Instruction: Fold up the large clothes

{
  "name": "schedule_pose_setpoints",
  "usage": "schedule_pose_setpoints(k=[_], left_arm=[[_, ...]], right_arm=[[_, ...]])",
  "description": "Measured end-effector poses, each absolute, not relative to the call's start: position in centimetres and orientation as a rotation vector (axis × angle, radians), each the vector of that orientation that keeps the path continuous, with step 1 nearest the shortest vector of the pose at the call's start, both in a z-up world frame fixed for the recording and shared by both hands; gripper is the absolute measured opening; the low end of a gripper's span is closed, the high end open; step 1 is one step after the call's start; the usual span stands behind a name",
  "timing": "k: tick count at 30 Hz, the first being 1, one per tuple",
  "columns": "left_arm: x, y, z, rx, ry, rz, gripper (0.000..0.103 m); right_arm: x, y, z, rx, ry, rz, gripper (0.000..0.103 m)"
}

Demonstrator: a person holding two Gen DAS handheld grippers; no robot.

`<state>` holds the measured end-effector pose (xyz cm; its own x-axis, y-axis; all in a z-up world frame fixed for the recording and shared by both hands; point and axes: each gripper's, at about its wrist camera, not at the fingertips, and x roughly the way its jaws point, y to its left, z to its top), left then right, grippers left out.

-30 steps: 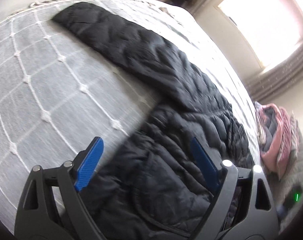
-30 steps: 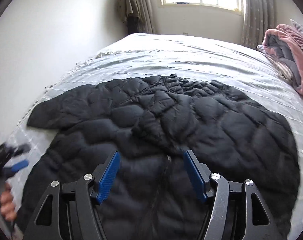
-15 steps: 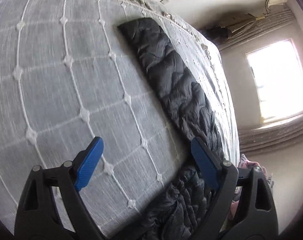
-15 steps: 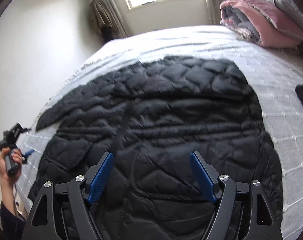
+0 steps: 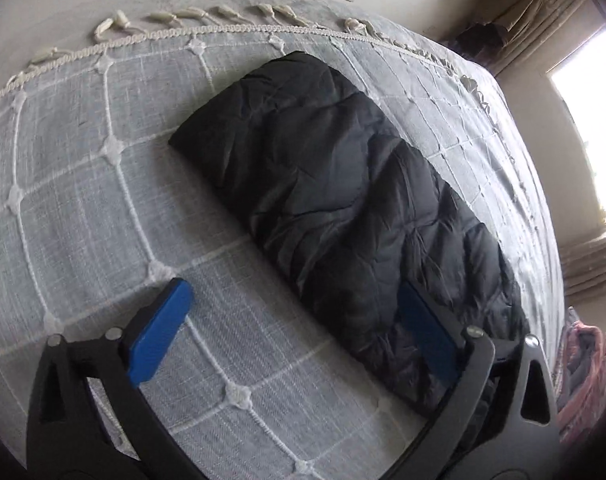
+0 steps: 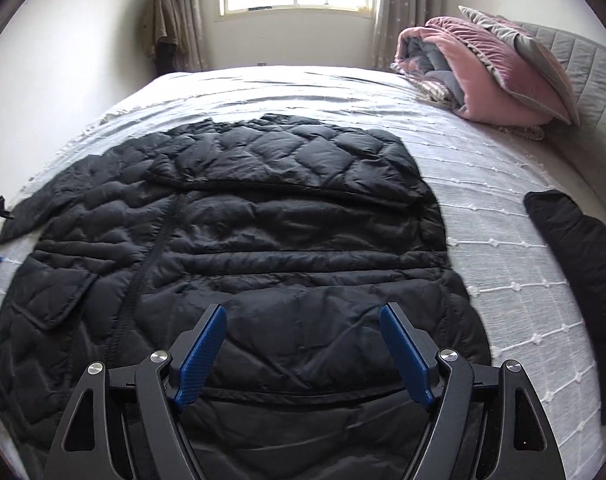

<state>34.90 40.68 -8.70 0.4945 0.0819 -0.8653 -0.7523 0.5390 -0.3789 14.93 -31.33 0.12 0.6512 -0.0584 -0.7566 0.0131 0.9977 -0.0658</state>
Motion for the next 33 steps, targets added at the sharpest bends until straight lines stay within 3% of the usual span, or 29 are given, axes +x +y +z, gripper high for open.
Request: schedule_pose_setpoints(k=[2, 4, 5, 6, 7, 11, 16, 25, 33], left_arm=[[35.4, 40.2, -8.7, -0.834, 0.922, 0.615, 0.102], [35.7, 39.9, -8.3, -0.812, 0.913, 0.623, 0.091], [36.0, 39.7, -8.1, -0.779, 0.917, 0.632, 0.061], [36.5, 39.6, -8.0, -0.752, 0.934, 0.637, 0.021], [36.8, 39.6, -8.0, -0.738, 0.96, 0.641, 0.007], [36.4, 39.5, -6.1, -0.743, 0.909, 0.644, 0.004], [35.4, 36.3, 0.7, -0.657, 0.745, 0.573, 0.004], [33.6, 22.5, 13.8, -0.434, 0.507, 0.306, 0.004], [35.3, 7.4, 14.6, -0.284, 0.534, 0.062, 0.004]], right_arm=[[15.0, -31.7, 0.1, -0.065, 0.857, -0.048, 0.08], [15.1, -31.8, 0.1, -0.067, 0.859, -0.052, 0.08], [15.1, -31.9, 0.1, -0.068, 0.86, -0.053, 0.08], [15.1, -31.9, 0.1, -0.068, 0.861, -0.052, 0.08], [15.0, -31.9, 0.1, -0.066, 0.862, -0.051, 0.08], [14.9, -32.2, 0.4, -0.049, 0.861, -0.045, 0.08], [14.8, -32.4, 0.6, -0.047, 0.875, -0.052, 0.08], [15.0, -34.6, 0.8, -0.112, 0.898, -0.204, 0.08], [15.2, -37.6, 1.3, -0.046, 0.894, -0.207, 0.08]])
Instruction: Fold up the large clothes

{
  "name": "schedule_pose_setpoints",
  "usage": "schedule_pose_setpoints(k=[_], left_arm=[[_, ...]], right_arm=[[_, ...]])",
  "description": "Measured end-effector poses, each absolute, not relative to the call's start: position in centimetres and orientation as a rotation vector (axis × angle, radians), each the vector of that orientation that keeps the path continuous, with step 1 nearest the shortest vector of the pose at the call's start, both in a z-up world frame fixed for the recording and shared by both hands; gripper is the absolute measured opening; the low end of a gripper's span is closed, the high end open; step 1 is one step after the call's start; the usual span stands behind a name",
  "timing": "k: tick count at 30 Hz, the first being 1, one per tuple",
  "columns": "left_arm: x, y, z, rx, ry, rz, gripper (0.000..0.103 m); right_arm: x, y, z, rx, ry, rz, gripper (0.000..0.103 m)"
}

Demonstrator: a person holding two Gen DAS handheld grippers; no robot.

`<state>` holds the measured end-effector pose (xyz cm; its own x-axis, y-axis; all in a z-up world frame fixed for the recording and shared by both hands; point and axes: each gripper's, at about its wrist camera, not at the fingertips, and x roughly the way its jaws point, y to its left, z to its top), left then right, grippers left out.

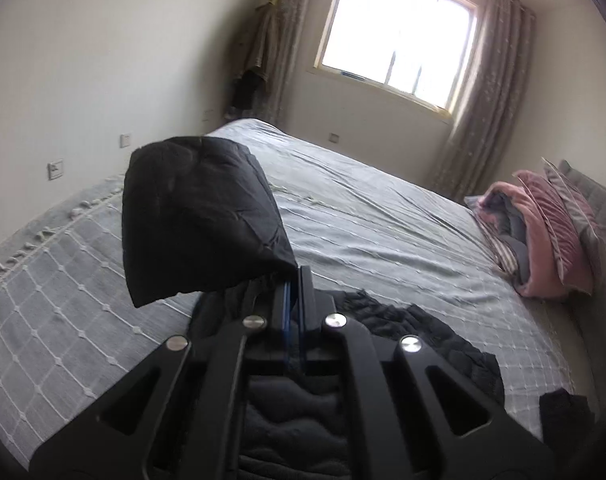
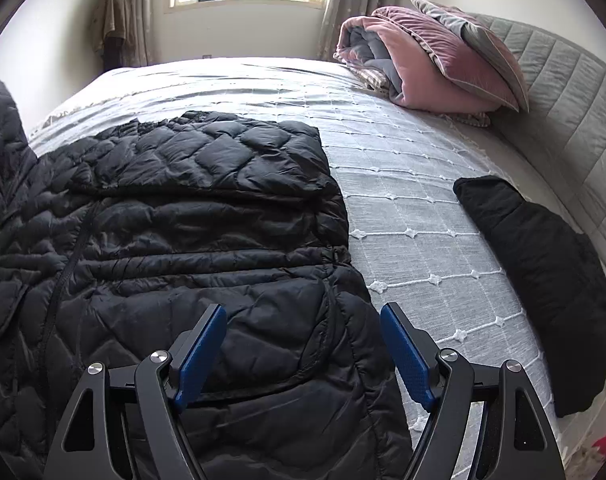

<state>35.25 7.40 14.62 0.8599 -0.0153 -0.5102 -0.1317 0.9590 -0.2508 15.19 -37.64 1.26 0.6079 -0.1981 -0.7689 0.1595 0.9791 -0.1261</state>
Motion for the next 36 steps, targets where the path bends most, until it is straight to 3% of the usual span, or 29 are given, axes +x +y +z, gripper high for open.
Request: schedule_pose_setpoints(k=[14, 16, 18, 20, 32, 36], left_arm=[[38.0, -12.7, -1.2, -0.155, 0.888, -0.19, 0.006], [38.0, -13.8, -1.6, -0.156, 0.924, -0.205, 0.016], [37.7, -14.6, -1.5, -0.133, 0.926, -0.214, 0.046], [37.1, -15.5, -1.2, -0.087, 0.906, -0.222, 0.055], [33.3, -12.7, 0.3, -0.081, 0.925, -0.14, 0.056], [28.3, -8.8, 2.2, -0.068, 0.887, -0.044, 0.075]], right_arm=[[15.1, -39.3, 1.7, 0.012, 0.902, -0.184, 0.08], [15.1, -39.3, 1.8, 0.019, 0.902, -0.18, 0.08], [15.0, -39.3, 1.9, 0.02, 0.9, -0.177, 0.08], [15.0, -39.3, 2.0, 0.023, 0.899, -0.176, 0.08], [15.1, -39.2, 1.7, 0.029, 0.901, -0.172, 0.08], [14.9, -39.0, 1.9, 0.027, 0.891, -0.163, 0.08]])
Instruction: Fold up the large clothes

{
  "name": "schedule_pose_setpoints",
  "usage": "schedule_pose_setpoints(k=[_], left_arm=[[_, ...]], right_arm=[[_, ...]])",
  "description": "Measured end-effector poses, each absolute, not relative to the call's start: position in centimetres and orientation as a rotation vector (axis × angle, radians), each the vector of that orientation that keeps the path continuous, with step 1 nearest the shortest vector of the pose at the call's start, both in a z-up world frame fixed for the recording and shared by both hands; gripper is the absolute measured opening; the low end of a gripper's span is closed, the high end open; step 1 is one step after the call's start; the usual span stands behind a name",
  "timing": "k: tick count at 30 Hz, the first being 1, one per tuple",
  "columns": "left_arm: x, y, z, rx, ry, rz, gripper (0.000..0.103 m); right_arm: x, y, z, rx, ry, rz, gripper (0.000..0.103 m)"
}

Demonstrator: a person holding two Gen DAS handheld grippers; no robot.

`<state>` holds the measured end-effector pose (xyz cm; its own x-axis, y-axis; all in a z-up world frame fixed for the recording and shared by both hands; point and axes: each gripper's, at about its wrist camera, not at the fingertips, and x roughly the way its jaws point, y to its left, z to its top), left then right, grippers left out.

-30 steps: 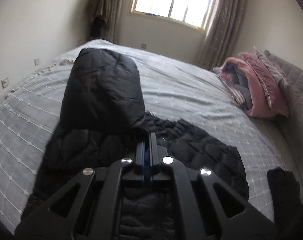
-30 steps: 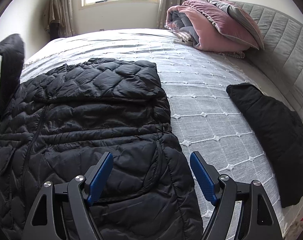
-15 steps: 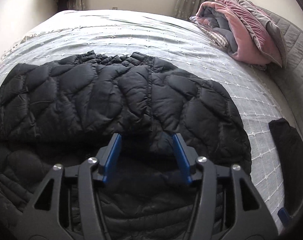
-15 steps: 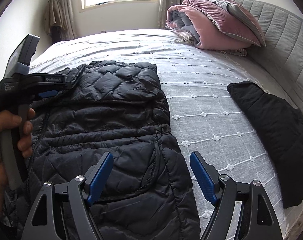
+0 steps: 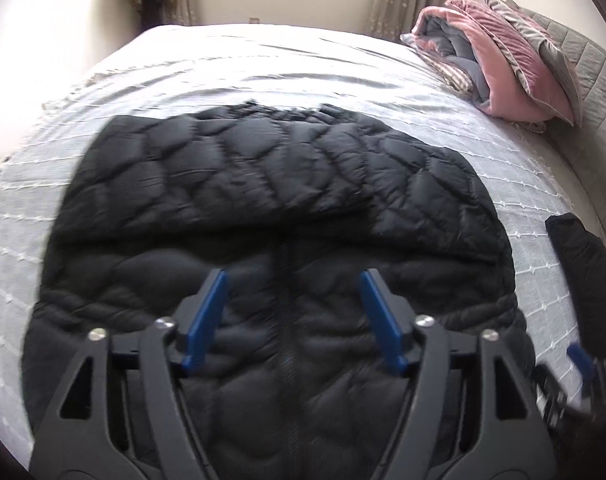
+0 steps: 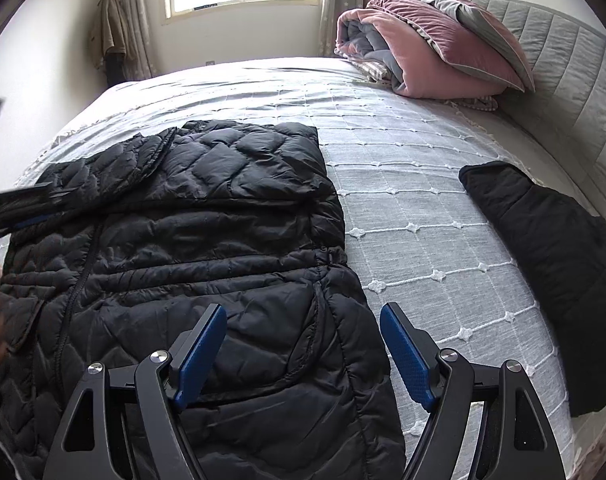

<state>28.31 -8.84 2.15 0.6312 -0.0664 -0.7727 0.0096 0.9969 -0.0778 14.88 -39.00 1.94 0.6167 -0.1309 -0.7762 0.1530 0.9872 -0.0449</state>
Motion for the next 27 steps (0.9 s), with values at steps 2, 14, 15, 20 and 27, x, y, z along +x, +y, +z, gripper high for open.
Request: schedule_pose_setpoints(k=[2, 14, 15, 20, 27], left_arm=[[25.0, -5.9, 2.9, -0.096, 0.871, -0.022, 0.079], [8.1, 13.1, -1.5, -0.182, 0.964, 0.273, 0.08], [7.1, 14.0, -2.1, -0.187, 0.964, 0.29, 0.08], [3.2, 17.2, -4.2, -0.198, 0.965, 0.299, 0.08], [2.4, 18.2, -6.9, -0.318, 1.004, 0.201, 0.08]], right_arm=[[14.8, -38.7, 2.1, 0.018, 0.88, -0.159, 0.08], [13.7, -36.7, 3.0, -0.015, 0.822, -0.078, 0.08], [13.0, -36.7, 3.1, -0.007, 0.818, -0.065, 0.08], [7.4, -39.5, 1.6, 0.103, 0.85, 0.026, 0.08], [1.4, -47.3, -3.1, 0.494, 0.987, 0.025, 0.08]])
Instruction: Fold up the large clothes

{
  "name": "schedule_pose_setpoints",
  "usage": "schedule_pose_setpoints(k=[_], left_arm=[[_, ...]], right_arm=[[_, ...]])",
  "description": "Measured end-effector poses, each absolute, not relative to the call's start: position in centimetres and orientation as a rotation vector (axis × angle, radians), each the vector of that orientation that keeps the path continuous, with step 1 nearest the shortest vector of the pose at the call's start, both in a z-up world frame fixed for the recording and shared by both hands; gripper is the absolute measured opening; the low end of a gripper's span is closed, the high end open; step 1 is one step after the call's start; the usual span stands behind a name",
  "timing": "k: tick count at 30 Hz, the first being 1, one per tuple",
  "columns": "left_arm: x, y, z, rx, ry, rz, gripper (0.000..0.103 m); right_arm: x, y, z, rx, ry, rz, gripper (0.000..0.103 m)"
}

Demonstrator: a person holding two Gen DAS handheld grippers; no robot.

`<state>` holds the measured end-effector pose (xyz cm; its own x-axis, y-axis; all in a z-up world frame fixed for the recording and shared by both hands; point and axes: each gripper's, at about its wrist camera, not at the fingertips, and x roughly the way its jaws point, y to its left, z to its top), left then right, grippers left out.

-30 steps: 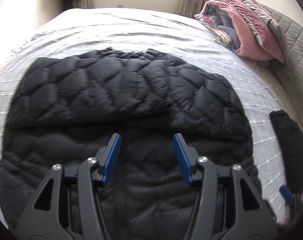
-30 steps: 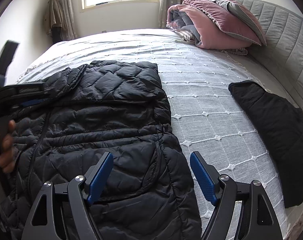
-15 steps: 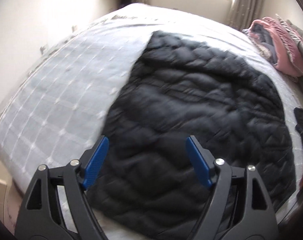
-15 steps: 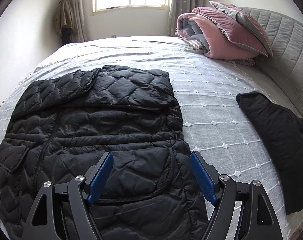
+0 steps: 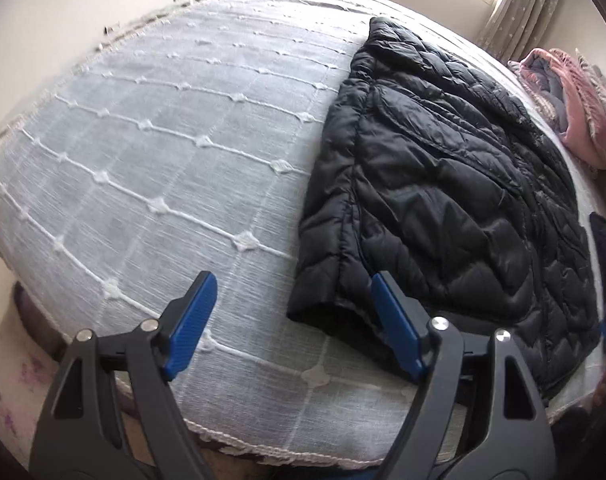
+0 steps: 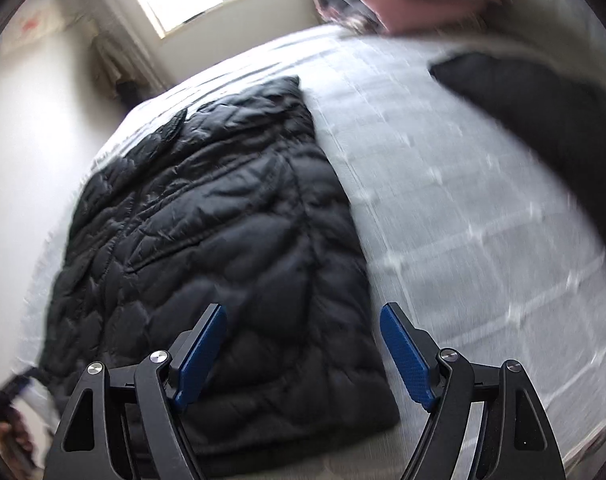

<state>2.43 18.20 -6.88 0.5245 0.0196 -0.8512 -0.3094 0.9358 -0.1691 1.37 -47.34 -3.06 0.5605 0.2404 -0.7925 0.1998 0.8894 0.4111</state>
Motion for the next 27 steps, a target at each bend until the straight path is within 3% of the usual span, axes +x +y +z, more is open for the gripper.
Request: schedule_pose_setpoints(k=[4, 6, 10, 11, 15, 16, 18, 21, 27], left_arm=[[3.0, 18.2, -7.6, -0.384, 1.014, 0.164, 0.078], [3.3, 18.3, -8.1, -0.413, 1.017, 0.143, 0.072], [3.9, 18.2, -8.9, -0.475, 1.023, 0.094, 0.056], [4.0, 18.0, -8.9, -0.48, 1.022, 0.084, 0.052], [4.7, 17.2, -9.0, -0.46, 1.029, 0.066, 0.05], [4.8, 17.0, -9.0, -0.453, 1.033, 0.061, 0.046], [5.0, 16.6, -9.0, -0.45, 1.039, 0.041, 0.024], [5.1, 16.2, -8.5, -0.43, 1.033, 0.043, 0.015], [4.1, 15.2, -6.6, -0.37, 0.994, 0.053, 0.011]], right_arm=[[0.0, -49.6, -4.4, 0.633, 1.008, 0.009, 0.077], [0.1, -49.8, -4.9, 0.68, 1.017, 0.078, 0.074], [0.7, -49.2, -6.2, 0.671, 1.095, 0.067, 0.046], [0.7, -49.2, -6.1, 0.668, 1.093, 0.073, 0.044], [0.7, -48.6, -6.2, 0.645, 1.111, 0.084, 0.027], [0.7, -48.4, -6.1, 0.631, 1.113, 0.087, 0.022], [0.7, -47.9, -5.8, 0.601, 1.1, 0.087, 0.016], [0.5, -47.0, -5.1, 0.54, 1.075, 0.071, 0.011], [0.3, -46.4, -4.3, 0.494, 1.041, 0.055, 0.008]])
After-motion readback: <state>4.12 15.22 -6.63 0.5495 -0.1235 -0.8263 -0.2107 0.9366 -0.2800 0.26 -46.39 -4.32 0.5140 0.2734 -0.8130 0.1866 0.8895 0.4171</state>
